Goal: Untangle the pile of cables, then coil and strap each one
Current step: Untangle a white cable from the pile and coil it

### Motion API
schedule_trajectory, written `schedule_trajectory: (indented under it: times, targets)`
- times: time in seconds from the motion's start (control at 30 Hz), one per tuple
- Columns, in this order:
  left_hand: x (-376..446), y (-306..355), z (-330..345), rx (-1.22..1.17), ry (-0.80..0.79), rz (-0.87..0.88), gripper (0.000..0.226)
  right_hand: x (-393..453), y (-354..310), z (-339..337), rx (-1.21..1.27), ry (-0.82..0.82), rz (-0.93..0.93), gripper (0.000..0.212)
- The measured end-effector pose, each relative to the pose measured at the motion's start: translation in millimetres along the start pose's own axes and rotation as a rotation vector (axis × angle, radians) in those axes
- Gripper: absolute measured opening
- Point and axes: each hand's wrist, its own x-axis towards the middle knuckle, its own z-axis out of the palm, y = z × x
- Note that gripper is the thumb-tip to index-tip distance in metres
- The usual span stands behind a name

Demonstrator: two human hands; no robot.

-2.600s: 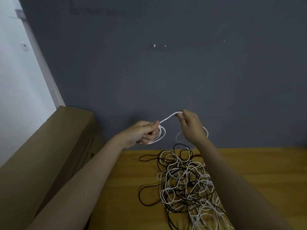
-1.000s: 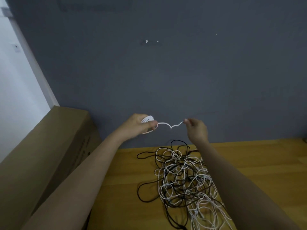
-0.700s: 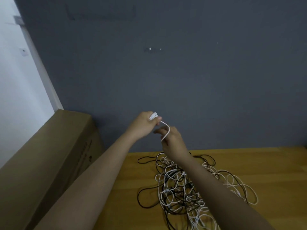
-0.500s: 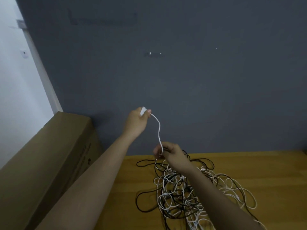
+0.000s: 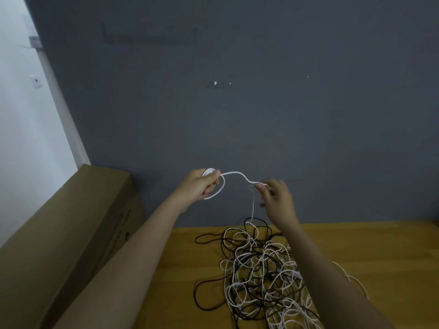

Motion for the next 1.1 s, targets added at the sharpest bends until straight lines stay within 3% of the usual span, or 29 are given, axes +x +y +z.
schedule_trajectory:
  times: [0.07, 0.13, 0.2, 0.27, 0.37, 0.43, 0.53, 0.6, 0.7, 0.8, 0.93, 1.0, 1.1]
  targets:
    - [-5, 0, -2, -0.082, -0.102, -0.017, 0.036, 5, 5, -1, -0.083, 0.050, -0.021, 0.015]
    - [-8, 0, -2, -0.160, -0.156, -0.022, 0.037, 7, 6, 2, -0.171, 0.082, -0.030, 0.041]
    - [-10, 0, -2, -0.184, -0.155, 0.006, 0.037, 8, 1, 11, -0.025, 0.018, 0.040, 0.065]
    - [-10, 3, -2, -0.192, -0.121, 0.041, 0.036, 4, -6, 25, 0.200, -0.108, 0.151, 0.075]
    - [-10, 11, -4, -0.191, -0.007, 0.085, 0.034, -8, -15, 47, 0.345, -0.243, 0.182, 0.053]
    - [-8, 17, -7, -0.108, 0.111, 0.099, 0.029, -14, -22, 55, 0.334, -0.251, 0.047, 0.032]
    - [-3, 17, -11, 0.007, 0.294, 0.097, 0.024, -12, -30, 58, 0.276, -0.292, -0.106, 0.028]
    - [-1, 16, -14, 0.010, 0.362, 0.107, 0.025, -6, -33, 57, 0.254, -0.337, -0.081, 0.016]
    - [-2, 22, -19, -0.099, 0.370, 0.138, 0.026, 2, -34, 50, 0.291, -0.250, 0.017, 0.003]
    - [-2, 27, -24, -0.155, 0.347, 0.166, 0.025, 4, -34, 41, 0.439, -0.166, 0.141, 0.018]
    - [2, 24, -30, -0.158, 0.411, 0.147, 0.023, 5, -31, 42, 0.769, -0.196, 0.253, 0.043]
    - [4, 23, -37, -0.209, 0.534, 0.125, 0.023, 6, -26, 40, 0.714, -0.192, 0.237, 0.044]
    - [5, 22, -56, -0.304, 0.720, 0.127, 0.030, 5, -9, 32, 0.483, -0.064, 0.219, 0.028]
